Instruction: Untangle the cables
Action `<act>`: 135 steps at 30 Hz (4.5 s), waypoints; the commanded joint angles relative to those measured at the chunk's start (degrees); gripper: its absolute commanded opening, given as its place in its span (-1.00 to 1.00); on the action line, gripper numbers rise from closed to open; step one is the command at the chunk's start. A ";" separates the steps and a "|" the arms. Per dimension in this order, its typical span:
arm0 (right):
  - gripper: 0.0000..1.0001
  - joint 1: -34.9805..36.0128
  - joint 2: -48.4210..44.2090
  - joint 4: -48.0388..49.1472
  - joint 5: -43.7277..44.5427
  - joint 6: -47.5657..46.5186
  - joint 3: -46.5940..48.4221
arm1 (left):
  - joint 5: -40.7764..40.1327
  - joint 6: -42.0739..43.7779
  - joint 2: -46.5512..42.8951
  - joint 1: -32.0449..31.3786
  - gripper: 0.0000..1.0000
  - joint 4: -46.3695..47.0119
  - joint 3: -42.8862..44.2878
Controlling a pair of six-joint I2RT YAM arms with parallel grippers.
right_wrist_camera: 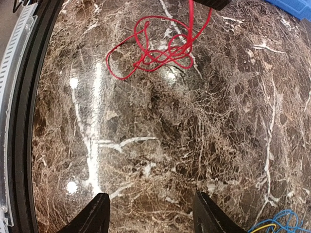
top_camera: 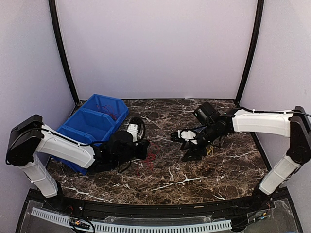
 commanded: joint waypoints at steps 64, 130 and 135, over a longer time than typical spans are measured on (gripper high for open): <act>-1.00 6.53 10.94 -11.16 -33.42 3.30 17.69 | -9.10 21.13 -23.67 -0.02 -1.00 8.44 0.53; 0.09 14.09 24.73 7.90 6.31 -0.13 10.30 | 6.43 -0.70 -2.60 9.70 -1.00 7.54 -10.96; -1.00 13.85 21.71 9.39 7.24 1.14 7.68 | 6.40 0.68 -4.13 9.70 -0.79 4.01 -9.96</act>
